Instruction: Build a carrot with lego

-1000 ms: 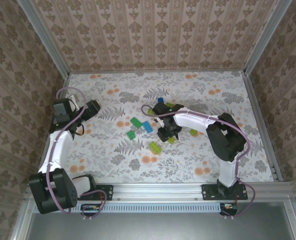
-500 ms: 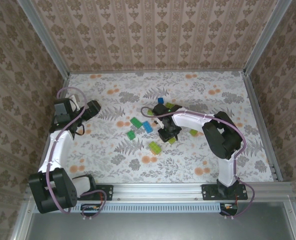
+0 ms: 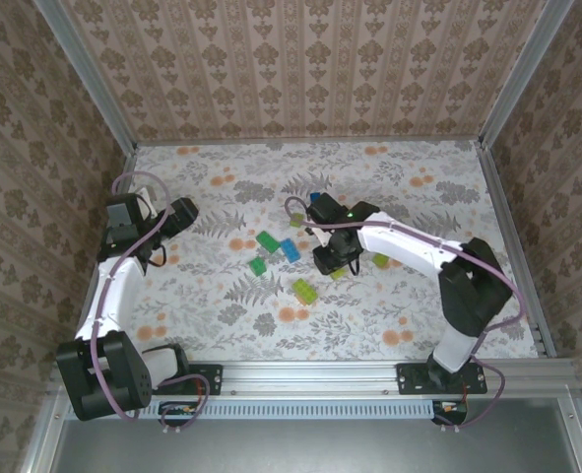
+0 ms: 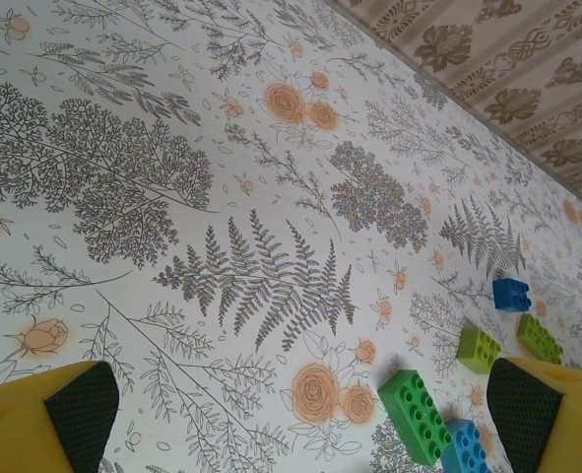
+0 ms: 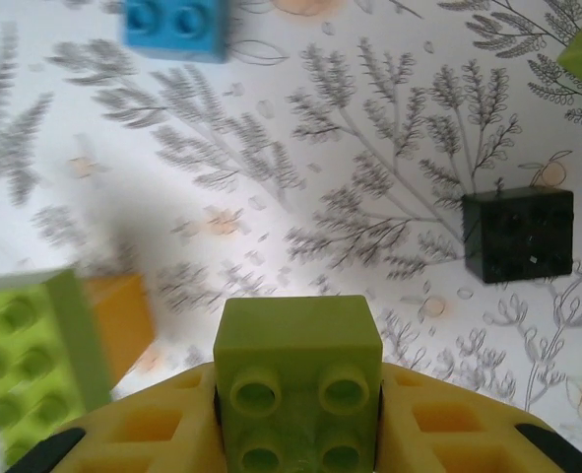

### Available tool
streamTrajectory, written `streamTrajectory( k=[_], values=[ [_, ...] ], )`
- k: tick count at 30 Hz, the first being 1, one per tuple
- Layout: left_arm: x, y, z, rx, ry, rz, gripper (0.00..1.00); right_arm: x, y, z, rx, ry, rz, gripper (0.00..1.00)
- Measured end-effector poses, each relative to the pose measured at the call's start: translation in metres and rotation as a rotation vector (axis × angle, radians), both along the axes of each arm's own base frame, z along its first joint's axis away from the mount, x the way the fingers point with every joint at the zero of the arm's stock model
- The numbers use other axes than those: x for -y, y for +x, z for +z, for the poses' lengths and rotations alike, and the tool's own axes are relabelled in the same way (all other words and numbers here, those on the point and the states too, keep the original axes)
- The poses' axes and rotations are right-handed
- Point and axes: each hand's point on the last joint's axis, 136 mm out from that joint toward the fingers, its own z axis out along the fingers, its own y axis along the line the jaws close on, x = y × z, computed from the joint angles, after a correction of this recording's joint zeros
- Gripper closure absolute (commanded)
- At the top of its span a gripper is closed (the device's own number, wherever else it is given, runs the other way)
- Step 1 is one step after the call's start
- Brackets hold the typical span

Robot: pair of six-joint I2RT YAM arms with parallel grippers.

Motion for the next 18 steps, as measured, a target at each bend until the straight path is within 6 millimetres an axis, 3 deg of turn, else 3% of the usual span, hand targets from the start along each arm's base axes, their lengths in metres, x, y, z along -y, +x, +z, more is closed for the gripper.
streamTrajectory(
  k=[3, 8, 13, 18],
  values=[
    [0.001, 0.000, 0.000, 0.000, 0.001, -0.002, 0.00, -0.012, -0.017, 0.014, -0.013, 0.034, 0.033, 0.65],
    [0.001, 0.000, 0.000, -0.001, 0.002, -0.003, 0.00, -0.031, -0.040, 0.019, -0.057, 0.060, 0.080, 0.65],
    [0.002, -0.001, -0.002, -0.009, 0.001, -0.003, 0.00, -0.049, -0.045, 0.023, -0.066, 0.069, 0.101, 0.65],
    [0.002, -0.002, -0.003, -0.015, 0.000, -0.003, 0.00, -0.059, -0.048, 0.012, -0.091, 0.044, 0.118, 0.64]
  ],
)
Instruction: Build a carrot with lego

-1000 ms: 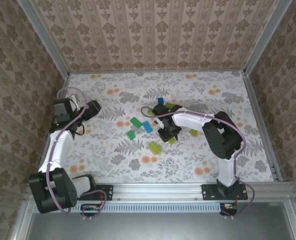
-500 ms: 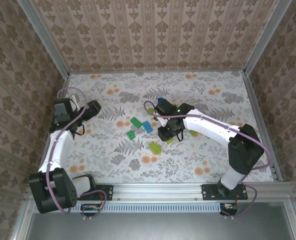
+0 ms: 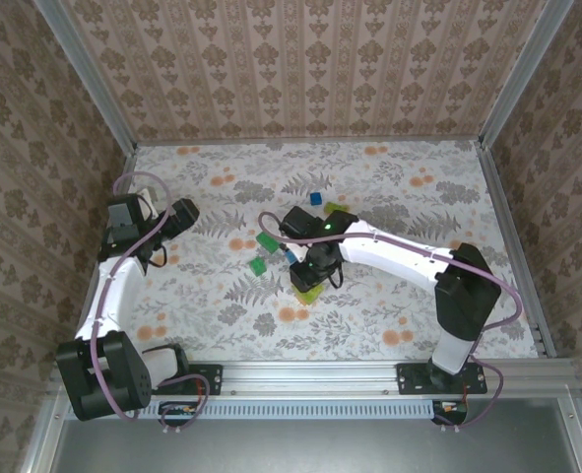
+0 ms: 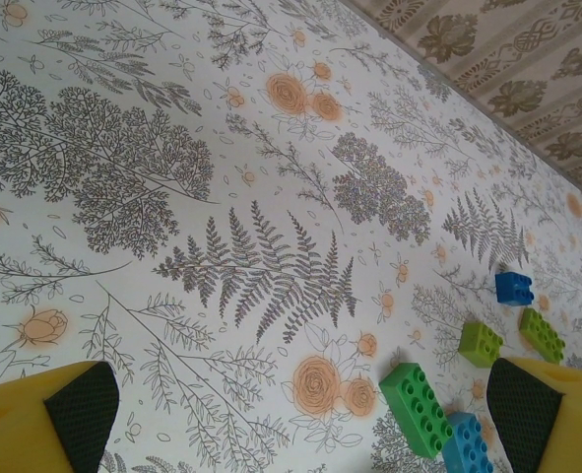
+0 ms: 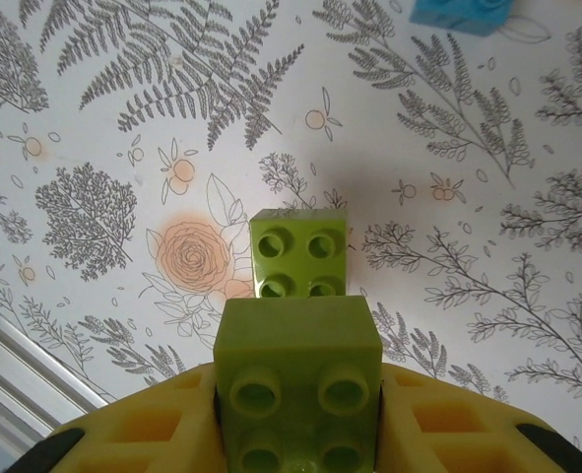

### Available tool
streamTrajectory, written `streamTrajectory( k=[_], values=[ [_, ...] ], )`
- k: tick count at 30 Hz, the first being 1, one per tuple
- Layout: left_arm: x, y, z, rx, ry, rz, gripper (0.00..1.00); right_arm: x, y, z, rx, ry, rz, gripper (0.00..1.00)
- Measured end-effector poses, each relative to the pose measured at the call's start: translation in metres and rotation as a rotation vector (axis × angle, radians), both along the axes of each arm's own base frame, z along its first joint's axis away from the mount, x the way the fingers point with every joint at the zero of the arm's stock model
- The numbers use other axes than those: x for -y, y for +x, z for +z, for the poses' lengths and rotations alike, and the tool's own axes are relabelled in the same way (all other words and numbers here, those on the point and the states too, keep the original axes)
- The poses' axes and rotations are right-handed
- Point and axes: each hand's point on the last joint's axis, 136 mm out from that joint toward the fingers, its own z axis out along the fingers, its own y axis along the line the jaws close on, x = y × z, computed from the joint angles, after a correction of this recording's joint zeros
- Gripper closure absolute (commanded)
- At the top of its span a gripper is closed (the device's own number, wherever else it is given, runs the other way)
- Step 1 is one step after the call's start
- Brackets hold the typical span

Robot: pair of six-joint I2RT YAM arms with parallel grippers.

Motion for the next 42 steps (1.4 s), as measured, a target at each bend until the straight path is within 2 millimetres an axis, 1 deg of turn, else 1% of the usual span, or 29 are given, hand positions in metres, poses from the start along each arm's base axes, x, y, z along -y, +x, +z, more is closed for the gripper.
streamTrajectory(
  k=[6, 13, 26, 32, 42],
  values=[
    [0.000, 0.000, 0.000, 0.000, 0.000, 0.000, 0.00, -0.007, -0.004, -0.009, -0.014, -0.020, 0.012, 0.64],
    [0.000, 0.000, 0.000, 0.000, 0.000, 0.000, 0.00, -0.009, -0.007, -0.015, -0.023, -0.035, 0.012, 0.64],
    [0.000, -0.001, -0.001, -0.006, 0.003, -0.002, 0.00, -0.011, 0.002, -0.027, -0.011, -0.078, 0.026, 0.64],
    [0.000, -0.001, -0.001, -0.006, 0.004, 0.000, 0.00, -0.011, 0.005, -0.027, 0.003, -0.087, 0.031, 0.64],
    [0.000, -0.001, -0.001, -0.006, 0.005, 0.000, 0.00, -0.010, 0.006, -0.030, 0.001, -0.102, 0.052, 0.64]
  ],
)
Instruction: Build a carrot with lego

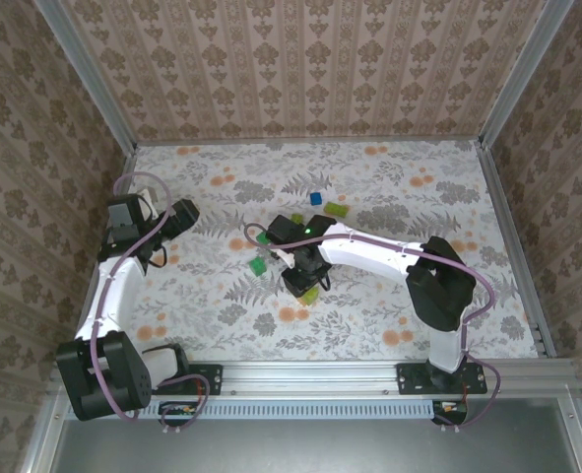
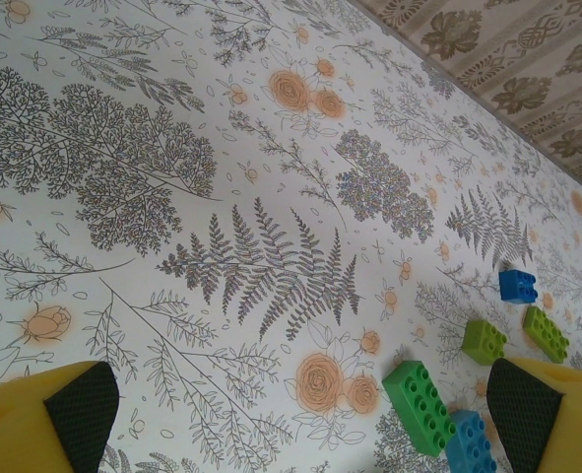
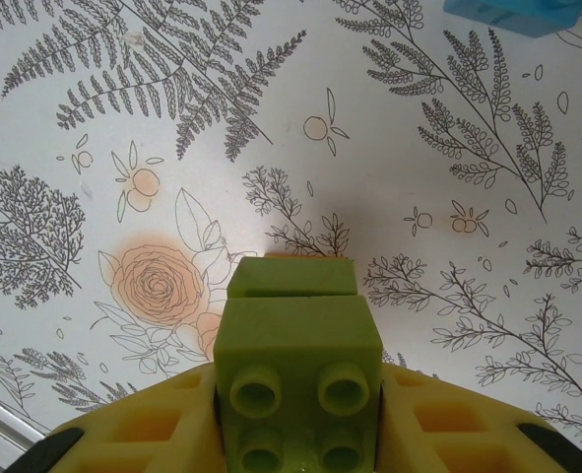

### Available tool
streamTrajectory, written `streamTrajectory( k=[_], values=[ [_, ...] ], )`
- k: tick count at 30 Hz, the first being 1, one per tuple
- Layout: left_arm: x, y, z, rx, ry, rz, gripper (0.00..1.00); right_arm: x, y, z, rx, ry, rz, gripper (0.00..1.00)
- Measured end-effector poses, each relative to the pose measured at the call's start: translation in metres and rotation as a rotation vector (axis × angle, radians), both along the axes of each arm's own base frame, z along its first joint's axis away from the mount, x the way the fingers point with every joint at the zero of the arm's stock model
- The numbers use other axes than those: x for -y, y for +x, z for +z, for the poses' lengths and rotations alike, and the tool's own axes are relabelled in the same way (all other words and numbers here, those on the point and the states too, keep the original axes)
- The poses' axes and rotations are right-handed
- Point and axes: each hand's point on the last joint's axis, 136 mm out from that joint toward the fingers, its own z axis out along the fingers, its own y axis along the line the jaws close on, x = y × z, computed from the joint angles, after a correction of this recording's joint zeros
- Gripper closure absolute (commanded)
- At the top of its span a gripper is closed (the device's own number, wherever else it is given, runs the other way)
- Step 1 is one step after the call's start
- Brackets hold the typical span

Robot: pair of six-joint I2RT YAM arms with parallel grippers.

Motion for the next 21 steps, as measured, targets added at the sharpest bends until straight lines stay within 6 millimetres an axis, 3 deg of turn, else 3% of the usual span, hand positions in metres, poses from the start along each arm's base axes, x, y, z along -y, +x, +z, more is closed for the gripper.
streamTrajectory(
  k=[21],
  values=[
    [-0.0001, 0.0000, 0.0000, 0.000, 0.000, 0.000, 0.00, -0.0006, -0.0004, -0.0015, 0.007, -0.008, -0.005, 0.65]
  ],
)
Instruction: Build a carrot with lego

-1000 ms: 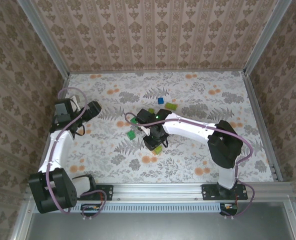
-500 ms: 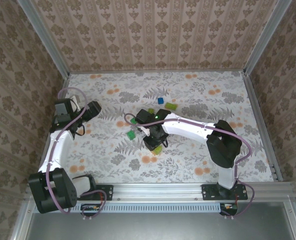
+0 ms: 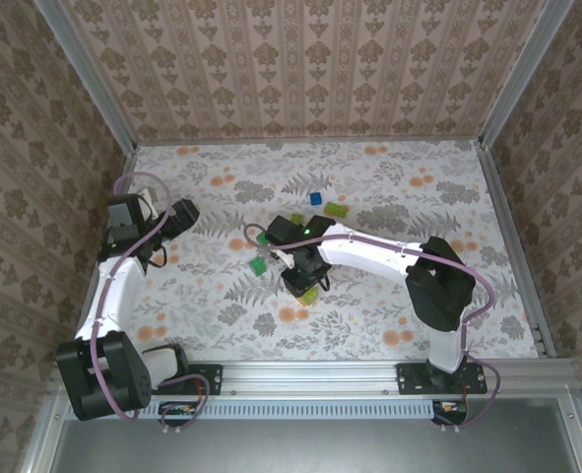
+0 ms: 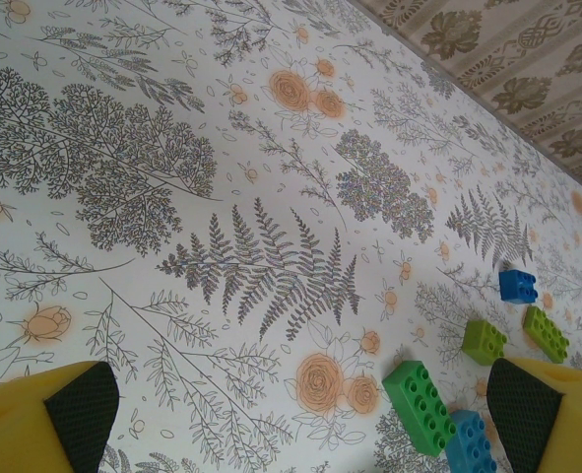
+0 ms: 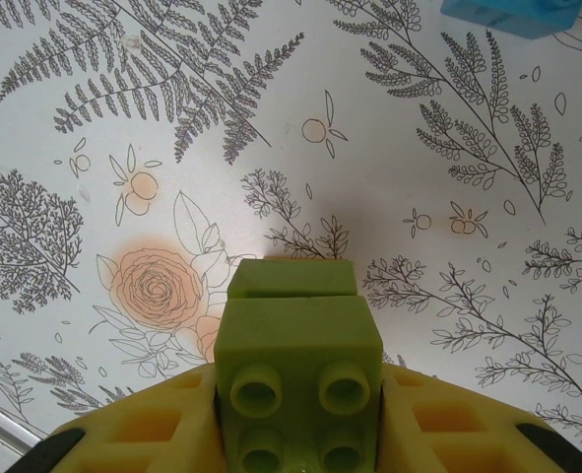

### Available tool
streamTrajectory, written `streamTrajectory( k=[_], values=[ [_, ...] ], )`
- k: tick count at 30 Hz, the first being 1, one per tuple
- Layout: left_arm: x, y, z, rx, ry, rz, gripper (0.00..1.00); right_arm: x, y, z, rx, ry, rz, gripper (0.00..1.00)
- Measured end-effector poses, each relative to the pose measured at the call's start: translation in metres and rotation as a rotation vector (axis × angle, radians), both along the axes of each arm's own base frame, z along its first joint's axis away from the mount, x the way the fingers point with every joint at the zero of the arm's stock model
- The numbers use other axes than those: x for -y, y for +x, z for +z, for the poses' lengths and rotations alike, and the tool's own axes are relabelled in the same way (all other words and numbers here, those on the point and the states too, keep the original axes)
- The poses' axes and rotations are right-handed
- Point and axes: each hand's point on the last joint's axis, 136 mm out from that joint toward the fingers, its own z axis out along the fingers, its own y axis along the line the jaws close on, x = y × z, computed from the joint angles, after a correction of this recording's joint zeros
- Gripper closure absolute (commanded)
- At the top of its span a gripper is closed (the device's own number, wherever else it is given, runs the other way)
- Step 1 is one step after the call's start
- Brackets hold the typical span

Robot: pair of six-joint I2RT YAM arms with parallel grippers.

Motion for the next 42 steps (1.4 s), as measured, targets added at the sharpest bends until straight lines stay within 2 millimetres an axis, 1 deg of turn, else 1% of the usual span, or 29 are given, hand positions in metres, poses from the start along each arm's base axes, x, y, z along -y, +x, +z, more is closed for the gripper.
streamTrajectory(
  k=[14, 19, 30, 37, 42],
  values=[
    [0.000, 0.000, 0.000, 0.000, 0.000, 0.000, 0.00, -0.003, -0.002, -0.006, 0.045, -0.029, -0.015, 0.65],
    [0.000, 0.000, 0.000, 0.000, 0.000, 0.000, 0.00, -0.002, -0.003, -0.009, 0.055, -0.033, -0.024, 0.67],
    [0.000, 0.000, 0.000, 0.001, 0.000, 0.000, 0.00, -0.003, -0.003, -0.016, 0.091, 0.020, -0.081, 0.68],
    [0.000, 0.000, 0.000, 0.000, 0.000, -0.001, 0.00, -0.004, -0.003, -0.017, 0.109, 0.046, -0.101, 0.69],
    [0.000, 0.000, 0.000, 0.000, 0.000, -0.001, 0.00, -0.004, -0.002, -0.013, 0.116, 0.047, -0.103, 0.69]
  ],
)
